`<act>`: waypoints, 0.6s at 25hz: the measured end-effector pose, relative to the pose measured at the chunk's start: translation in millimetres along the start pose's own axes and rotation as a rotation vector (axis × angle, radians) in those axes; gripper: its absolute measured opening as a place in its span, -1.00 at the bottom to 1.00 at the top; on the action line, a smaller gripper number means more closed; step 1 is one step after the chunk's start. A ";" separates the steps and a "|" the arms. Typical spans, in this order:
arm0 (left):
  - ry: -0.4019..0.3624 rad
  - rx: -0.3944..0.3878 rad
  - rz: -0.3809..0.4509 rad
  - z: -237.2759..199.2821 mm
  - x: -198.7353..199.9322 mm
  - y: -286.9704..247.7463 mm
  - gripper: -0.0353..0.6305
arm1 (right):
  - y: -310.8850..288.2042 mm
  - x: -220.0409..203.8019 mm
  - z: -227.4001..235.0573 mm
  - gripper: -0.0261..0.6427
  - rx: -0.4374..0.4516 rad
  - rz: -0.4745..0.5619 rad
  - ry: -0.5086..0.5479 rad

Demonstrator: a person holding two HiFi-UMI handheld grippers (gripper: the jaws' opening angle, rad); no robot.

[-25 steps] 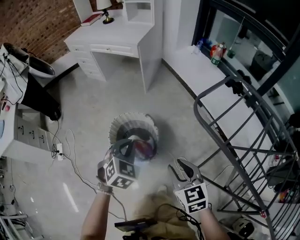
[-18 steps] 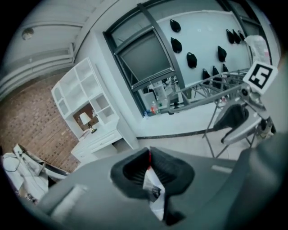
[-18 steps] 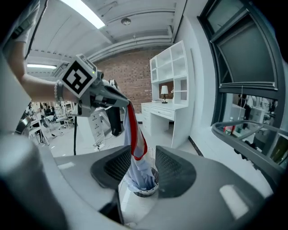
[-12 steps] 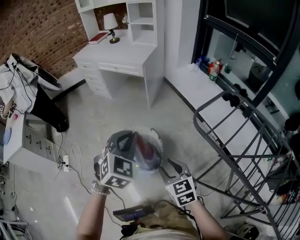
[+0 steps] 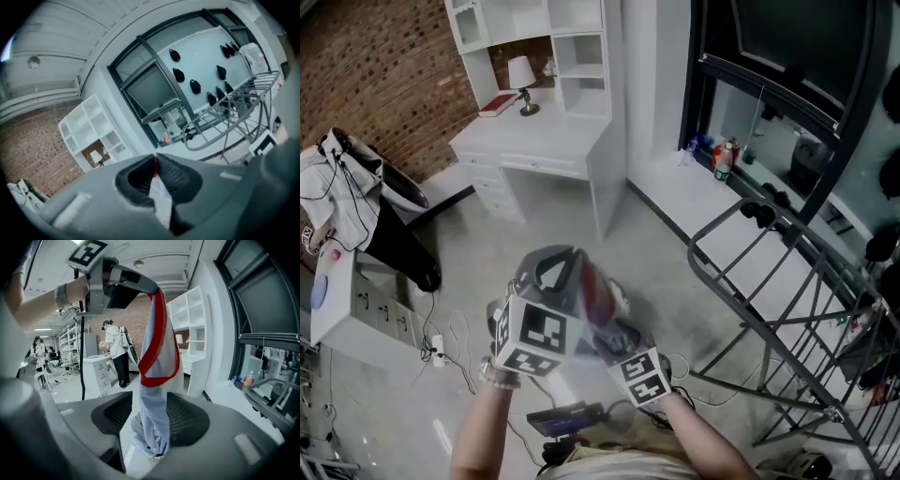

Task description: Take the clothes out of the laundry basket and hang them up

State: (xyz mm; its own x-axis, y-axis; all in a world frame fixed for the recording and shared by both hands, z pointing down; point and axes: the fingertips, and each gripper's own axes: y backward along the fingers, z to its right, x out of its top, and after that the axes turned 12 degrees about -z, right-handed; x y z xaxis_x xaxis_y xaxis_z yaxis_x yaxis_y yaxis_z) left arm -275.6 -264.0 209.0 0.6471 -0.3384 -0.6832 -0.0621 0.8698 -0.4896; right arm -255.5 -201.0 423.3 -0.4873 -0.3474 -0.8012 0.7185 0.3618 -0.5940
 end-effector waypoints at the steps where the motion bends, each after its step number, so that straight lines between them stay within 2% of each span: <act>1: -0.001 -0.003 0.005 -0.1 1.0 0.8 -0.86 | -3.6 1.1 0.5 -0.28 -0.005 -0.001 -0.001; 4: -0.003 -0.018 0.022 -3.0 3.1 4.4 -0.86 | -9.2 7.3 4.4 -0.32 -0.024 0.006 -0.004; 6: 0.002 -0.033 0.037 -6.0 2.9 7.6 -0.86 | -9.3 11.2 8.8 -0.54 -0.054 0.017 -0.019; 8: 0.004 -0.040 0.048 -8.9 0.8 9.6 -0.86 | -6.5 12.7 14.8 -0.88 -0.082 0.029 -0.040; 11: -0.007 -0.040 0.047 -14.6 -8.2 8.9 -0.86 | 2.9 10.9 27.1 -0.89 -0.131 0.034 -0.075; 15: -0.016 -0.058 0.046 -23.4 -27.6 3.8 -0.86 | 30.7 4.4 57.0 -0.89 -0.275 0.033 -0.139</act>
State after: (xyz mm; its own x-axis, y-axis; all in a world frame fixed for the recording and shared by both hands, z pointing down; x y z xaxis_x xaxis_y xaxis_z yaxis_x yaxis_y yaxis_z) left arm -311.5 -259.8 213.3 0.6549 -0.2924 -0.6968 -0.1354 0.8618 -0.4889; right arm -207.3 -240.8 405.7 -0.3803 -0.4397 -0.8137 0.5625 0.5884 -0.5808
